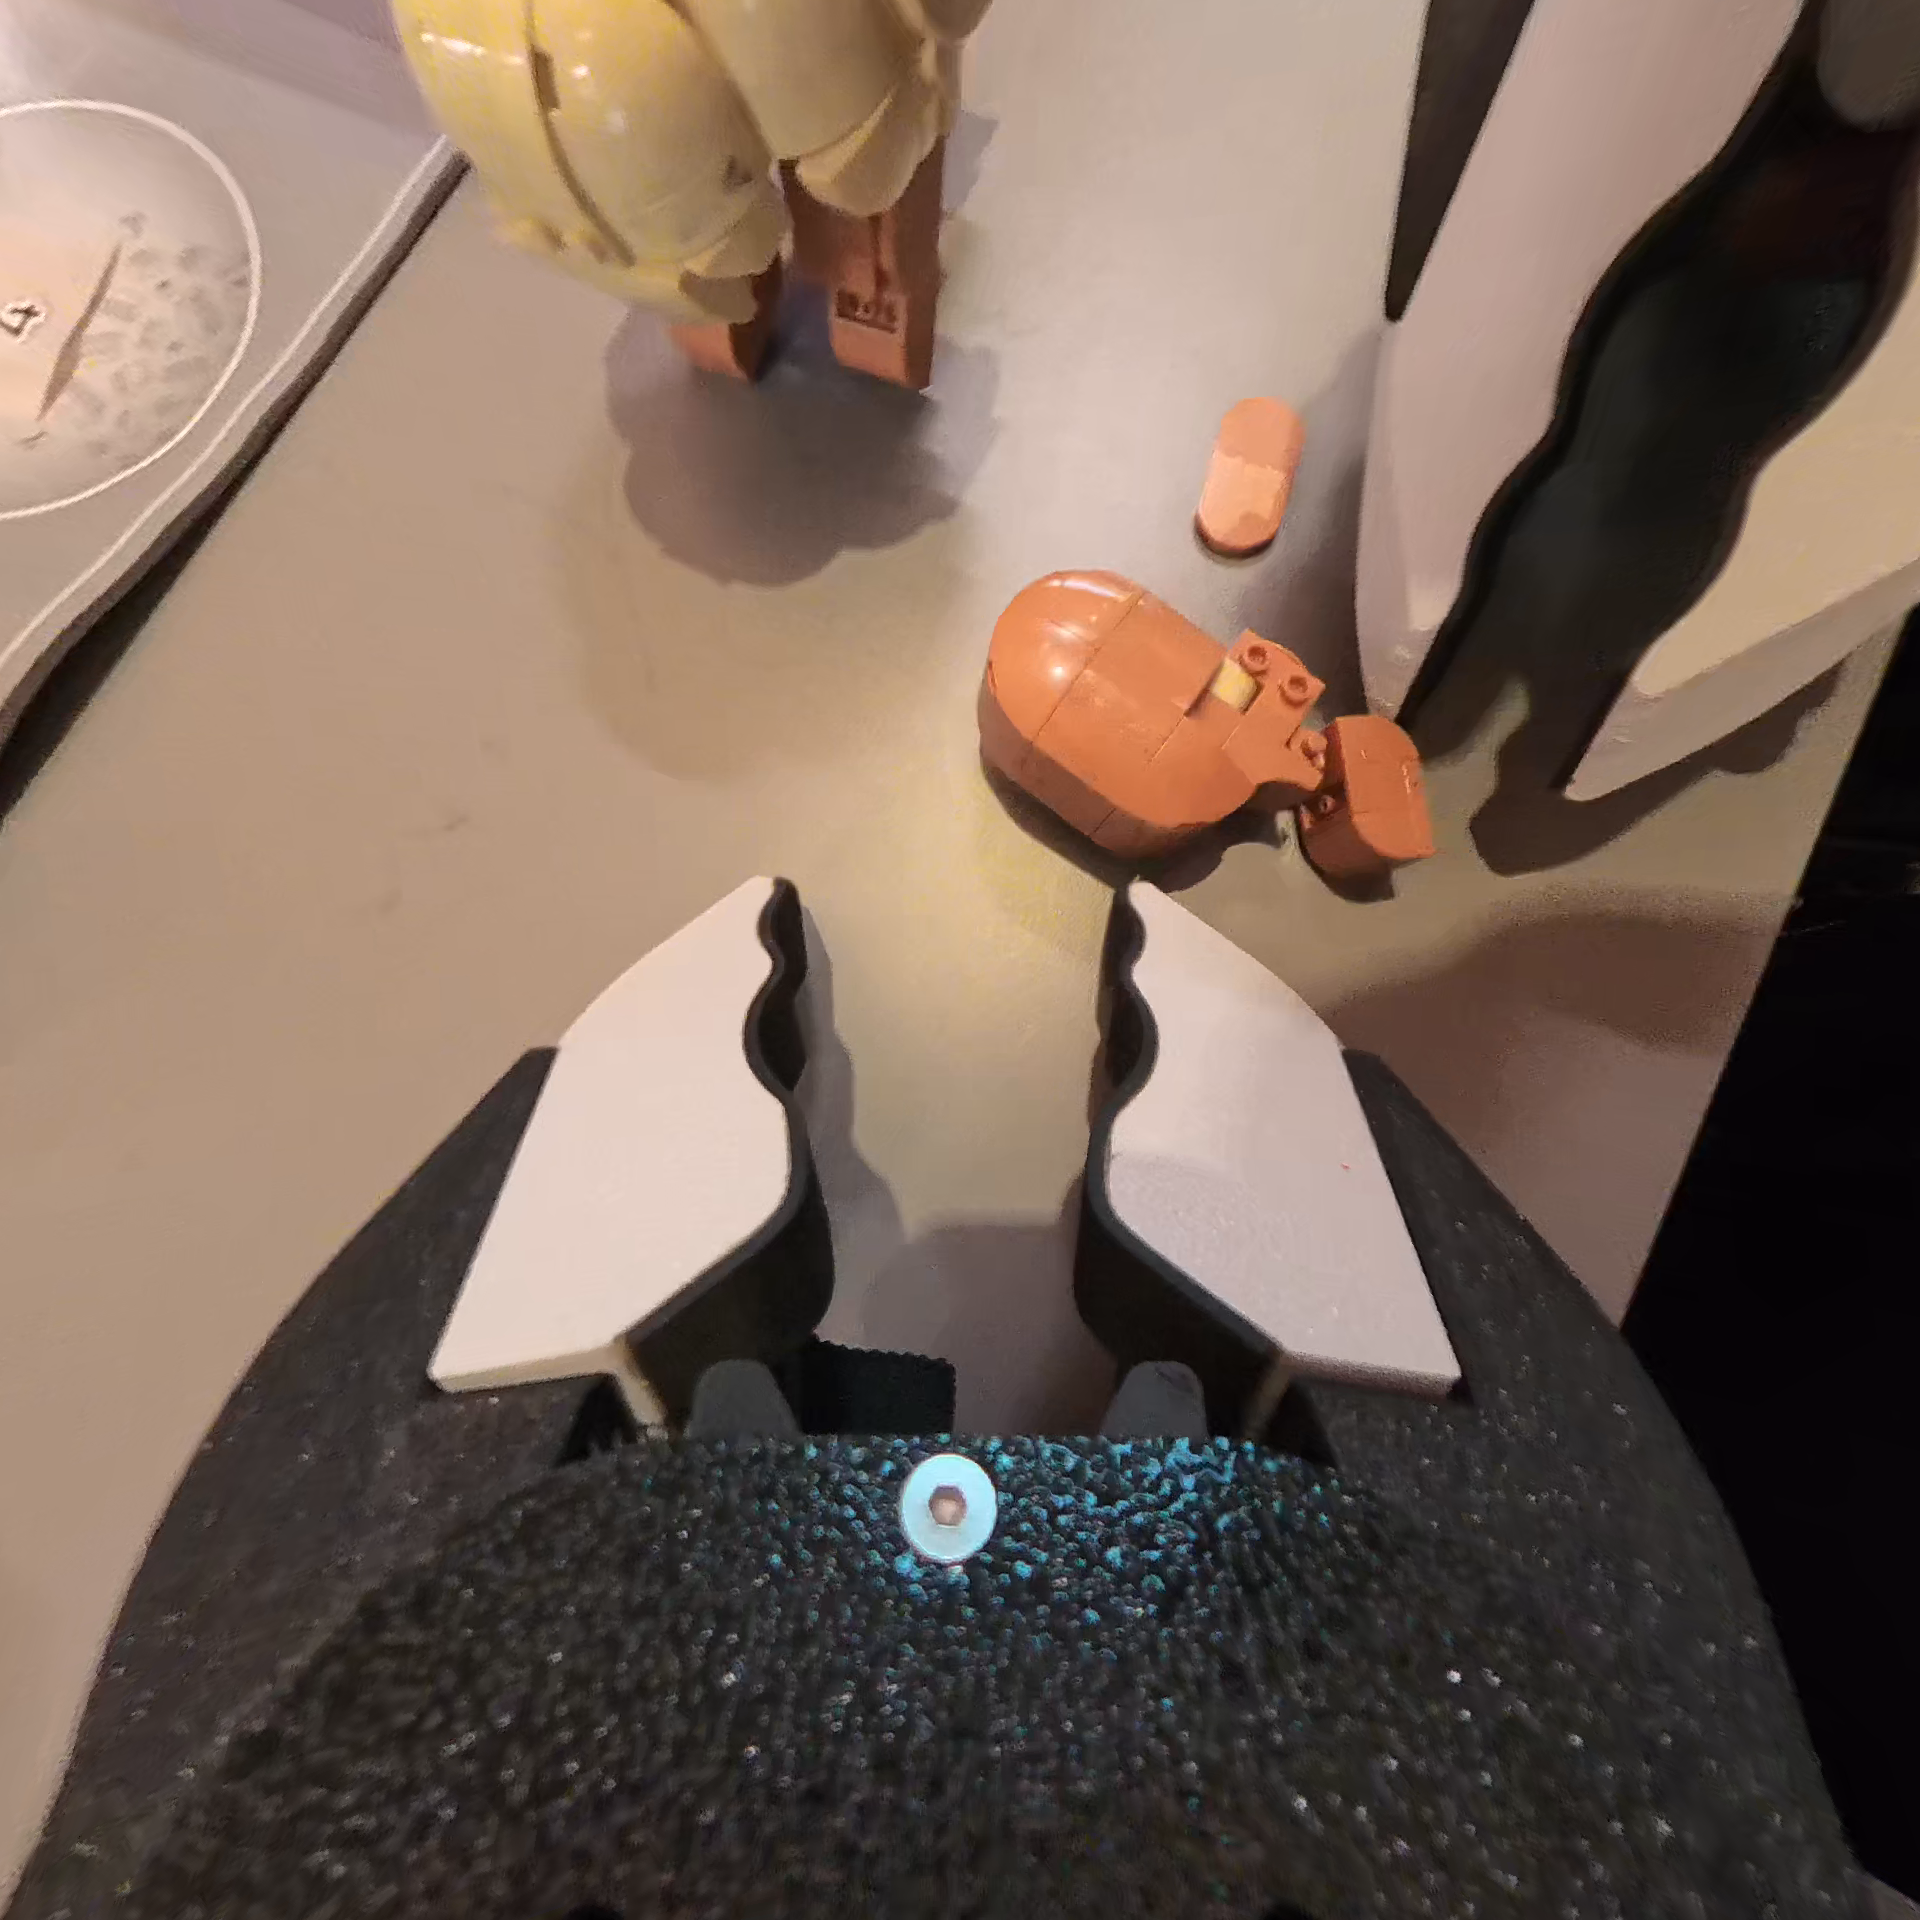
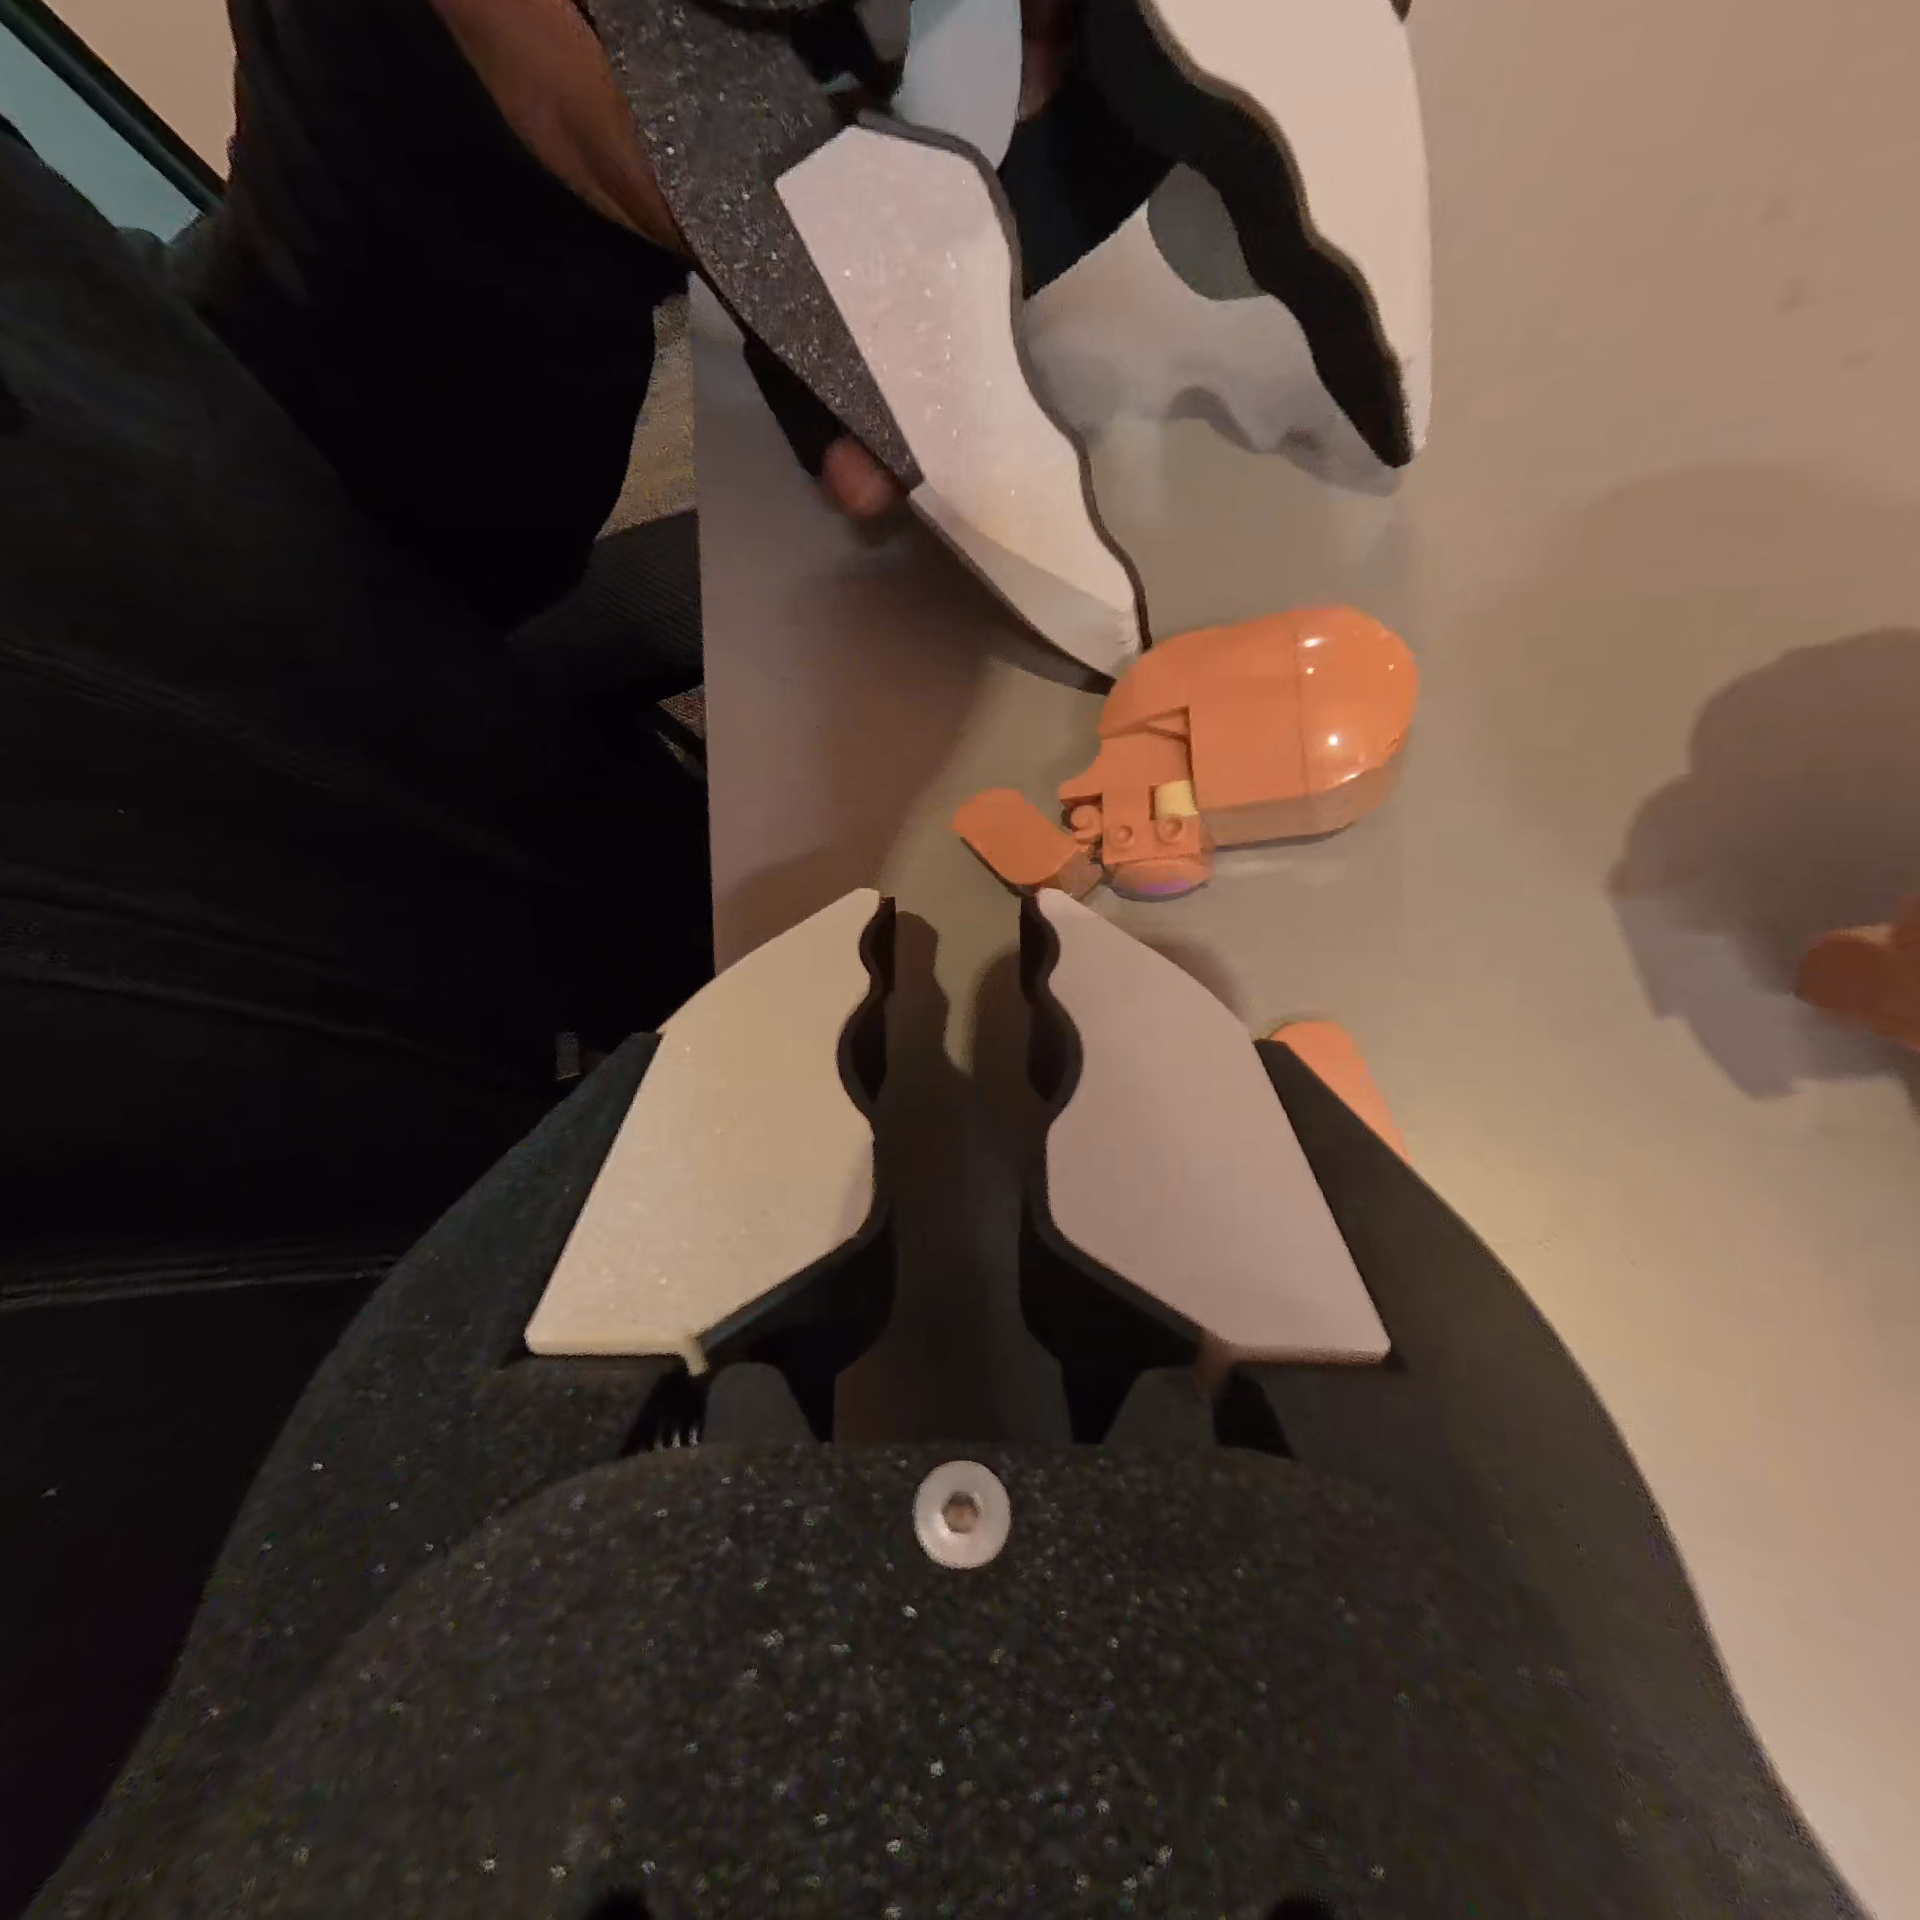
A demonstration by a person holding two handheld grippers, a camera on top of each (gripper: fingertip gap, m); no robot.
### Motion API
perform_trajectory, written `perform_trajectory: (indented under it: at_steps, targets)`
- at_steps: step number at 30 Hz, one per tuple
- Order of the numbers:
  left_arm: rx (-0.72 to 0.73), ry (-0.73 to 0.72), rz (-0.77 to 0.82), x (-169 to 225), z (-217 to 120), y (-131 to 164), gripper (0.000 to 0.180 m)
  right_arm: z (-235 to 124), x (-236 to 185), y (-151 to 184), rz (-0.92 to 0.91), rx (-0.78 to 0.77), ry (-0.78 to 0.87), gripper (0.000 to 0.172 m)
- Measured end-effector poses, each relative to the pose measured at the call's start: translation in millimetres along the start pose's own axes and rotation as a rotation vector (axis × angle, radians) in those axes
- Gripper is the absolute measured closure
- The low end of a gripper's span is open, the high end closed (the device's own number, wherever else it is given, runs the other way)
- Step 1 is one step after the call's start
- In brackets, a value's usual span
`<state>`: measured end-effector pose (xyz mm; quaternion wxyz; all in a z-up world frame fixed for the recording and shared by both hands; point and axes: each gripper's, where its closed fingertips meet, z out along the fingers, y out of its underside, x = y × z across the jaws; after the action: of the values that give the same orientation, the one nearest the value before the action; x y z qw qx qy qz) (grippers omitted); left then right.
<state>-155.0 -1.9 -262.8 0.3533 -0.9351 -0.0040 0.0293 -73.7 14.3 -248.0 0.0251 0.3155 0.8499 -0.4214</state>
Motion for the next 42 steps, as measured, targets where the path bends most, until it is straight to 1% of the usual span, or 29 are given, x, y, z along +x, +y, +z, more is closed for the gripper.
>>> perform_trajectory:
  at_steps: [3, 5, 8, 10, 13, 16, 19, 21, 23, 26, 29, 31, 33, 37, 42]
  targets:
    - [0.039, 0.001, -0.033, 5, -10, 0, 0.125, -9, 5, -1, -0.043, 0.015, 0.032, 0.149]
    - [0.077, 0.031, -0.051, 17, -15, -2, 0.127, -21, 17, -2, -0.088, 0.022, 0.089, 0.149]
    - [0.095, 0.047, -0.072, 34, -18, -3, 0.132, -30, 34, -5, -0.119, 0.021, 0.141, 0.149]
    - [0.096, 0.055, -0.086, 48, -17, -6, 0.136, -27, 39, -6, -0.124, 0.01, 0.144, 0.149]
    - [0.083, 0.041, -0.104, 64, -11, -10, 0.137, -16, 41, -4, -0.131, -0.02, 0.148, 0.15]
    - [0.09, 0.029, -0.129, 73, -5, -15, 0.137, -7, 28, -3, -0.139, -0.019, 0.111, 0.15]
    - [0.068, -0.004, -0.115, 70, 2, -12, 0.138, 0, 14, -2, -0.145, 0.0, 0.075, 0.152]
    - [0.052, -0.009, -0.104, 66, 5, -10, 0.139, 0, 11, -3, -0.144, 0.013, 0.094, 0.152]
    - [0.046, -0.03, -0.06, 56, 3, -9, 0.139, -2, 4, -2, -0.127, 0.029, 0.077, 0.152]
    - [0.02, -0.064, 0.009, 35, 0, -5, 0.141, -16, 16, 5, -0.144, 0.024, 0.175, 0.151]
    - [0.006, -0.077, 0.007, 19, -7, -2, 0.142, -39, 38, 14, -0.135, 0.022, 0.28, 0.151]
    - [0.016, -0.057, 0.012, 21, -13, -3, 0.142, -50, 51, 20, -0.118, 0.021, 0.311, 0.15]
    - [0.043, -0.04, 0.009, 26, -18, -5, 0.141, -54, 59, 23, -0.143, 0.015, 0.311, 0.15]
    - [0.103, 0.022, 0.014, 44, -22, -11, 0.141, -48, 70, 27, -0.201, -0.045, 0.263, 0.147]
    - [0.187, 0.081, 0.045, 56, -23, -25, 0.14, -38, 67, 27, -0.264, -0.074, 0.187, 0.145]
